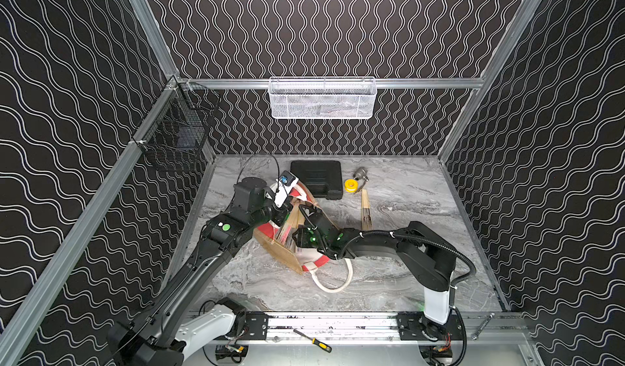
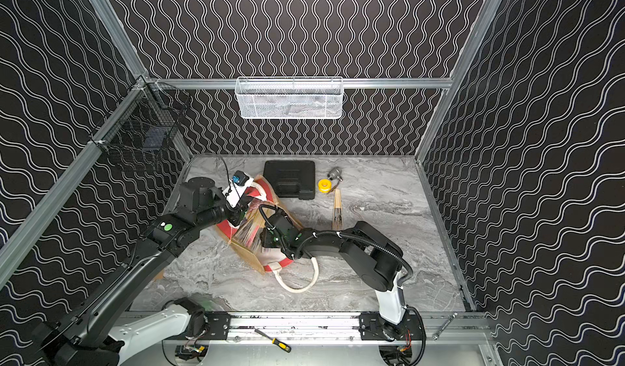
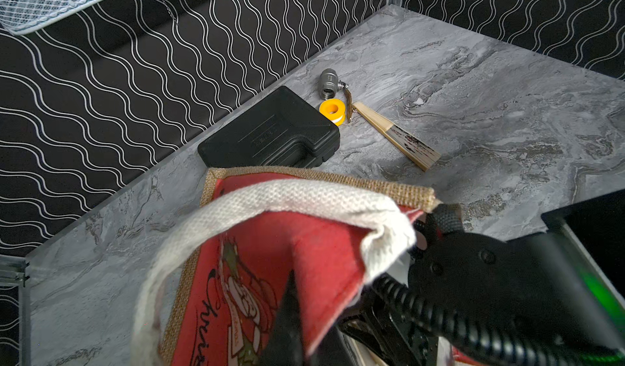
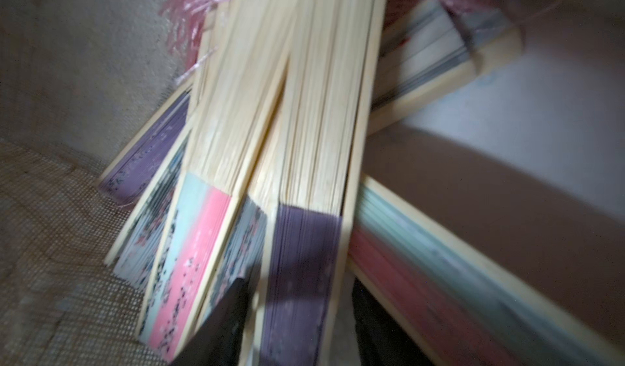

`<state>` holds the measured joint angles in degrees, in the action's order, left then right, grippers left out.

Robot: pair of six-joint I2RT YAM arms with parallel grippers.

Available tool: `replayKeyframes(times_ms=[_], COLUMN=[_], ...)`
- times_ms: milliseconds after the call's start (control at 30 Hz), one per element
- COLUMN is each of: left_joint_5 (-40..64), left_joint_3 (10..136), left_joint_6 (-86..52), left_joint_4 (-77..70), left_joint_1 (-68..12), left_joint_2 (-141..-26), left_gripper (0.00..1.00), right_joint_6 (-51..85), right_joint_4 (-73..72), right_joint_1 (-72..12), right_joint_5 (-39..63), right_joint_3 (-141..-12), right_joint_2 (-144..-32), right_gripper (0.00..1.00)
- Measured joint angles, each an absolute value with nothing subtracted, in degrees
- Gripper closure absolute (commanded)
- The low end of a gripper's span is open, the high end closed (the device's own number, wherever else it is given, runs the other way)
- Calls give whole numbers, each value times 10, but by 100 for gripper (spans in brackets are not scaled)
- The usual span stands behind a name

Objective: Take out the folding fans from the tote bags
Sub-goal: Pick up the folding fan from the canvas bag.

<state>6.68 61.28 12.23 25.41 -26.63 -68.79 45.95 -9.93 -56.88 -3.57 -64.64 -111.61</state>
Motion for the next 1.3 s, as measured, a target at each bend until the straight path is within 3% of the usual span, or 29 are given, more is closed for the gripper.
replayKeyframes(times_ms=[167, 400, 1300], left_joint_5=[67, 67, 71], left_joint_3=[613, 613, 613], left_joint_6=[122, 122, 122], left_joint_4=[254, 254, 253], left_joint_1=[-266, -266, -266], left_joint_2=[-689, -689, -691], left_gripper=[100, 100, 100], right_joint_6=[470, 474, 439], right_joint_4=[-107, -106, -92], right_joint_1=[-568, -568, -568], right_joint_5=[-20, -12, -14], right_joint_3=[-648, -649, -589], right_joint_2=[-1119, -1113, -1010], right_gripper=[64, 70, 82])
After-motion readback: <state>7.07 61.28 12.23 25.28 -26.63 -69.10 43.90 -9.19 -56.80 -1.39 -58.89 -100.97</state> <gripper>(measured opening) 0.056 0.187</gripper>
